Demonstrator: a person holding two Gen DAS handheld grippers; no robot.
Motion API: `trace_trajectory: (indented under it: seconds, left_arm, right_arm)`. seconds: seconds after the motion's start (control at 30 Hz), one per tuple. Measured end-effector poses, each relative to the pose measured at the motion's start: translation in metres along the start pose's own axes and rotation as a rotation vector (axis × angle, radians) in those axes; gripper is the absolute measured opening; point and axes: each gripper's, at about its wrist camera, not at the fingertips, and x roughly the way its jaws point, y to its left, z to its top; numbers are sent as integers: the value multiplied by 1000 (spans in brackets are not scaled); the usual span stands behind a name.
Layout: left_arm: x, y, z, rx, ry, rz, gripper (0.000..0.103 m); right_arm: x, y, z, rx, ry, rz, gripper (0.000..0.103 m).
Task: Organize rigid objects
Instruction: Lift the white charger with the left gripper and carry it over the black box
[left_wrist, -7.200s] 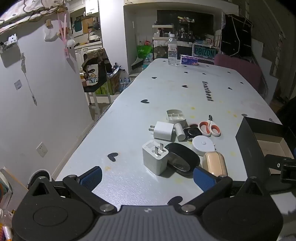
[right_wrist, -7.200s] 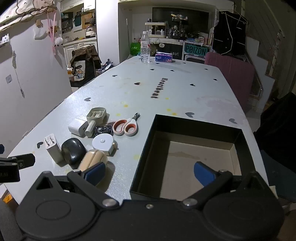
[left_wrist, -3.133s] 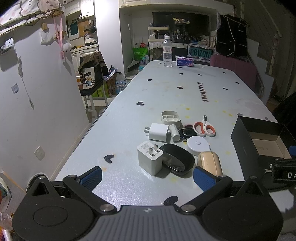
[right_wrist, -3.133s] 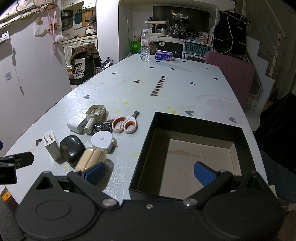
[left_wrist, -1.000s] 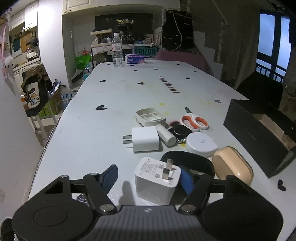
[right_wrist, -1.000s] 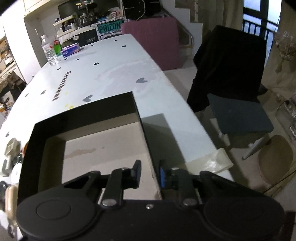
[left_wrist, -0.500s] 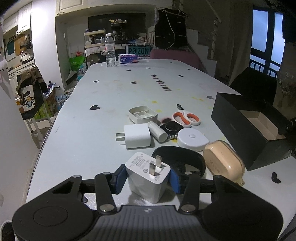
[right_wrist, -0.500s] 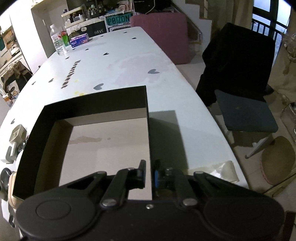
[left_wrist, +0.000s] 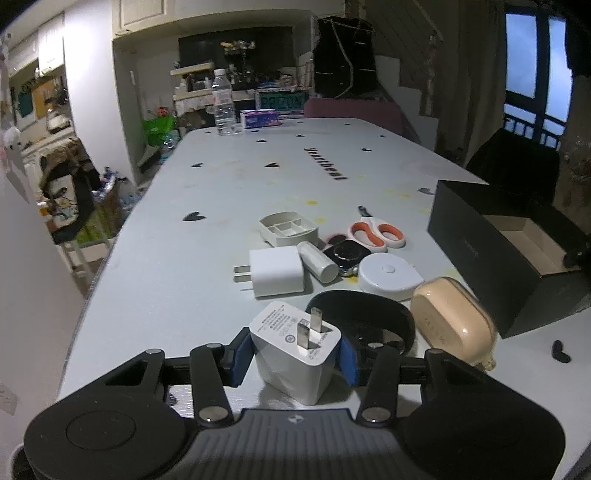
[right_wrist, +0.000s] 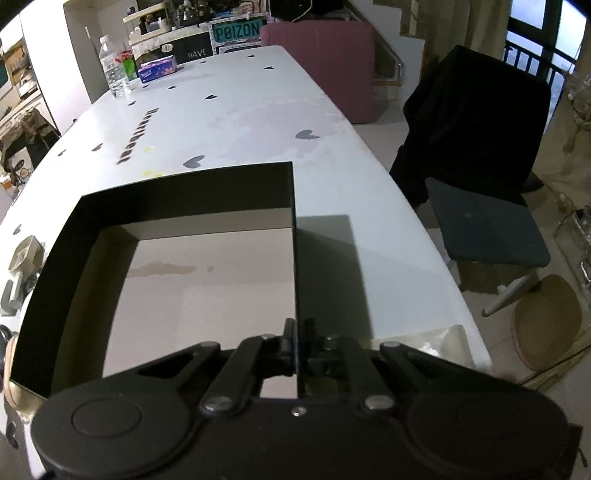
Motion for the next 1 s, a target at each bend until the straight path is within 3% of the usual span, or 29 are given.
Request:
trace_trajectory:
  seconds: [0.1,0.3,0.6,0.8,1.0]
  left_arm:
    - [-7,0,2,-28,-16,44,49]
    - [-29,-4,17,-100,-49,29,49]
    - [-43,-68,79,-83,-83,-118,49]
    - [-9,-132,121,-95,-22,-228,49]
    - [30,-185,137,-123,39,-304,49]
  right_arm:
    - [-1,1,0,-5,-3,-3,3]
    - [1,-1,1,12,17,1,3]
    - [-5,8,10,4,87,53,6]
    - [-10,8,8,21,71,93,7]
    - [-6,-5,6,63,37,101,8]
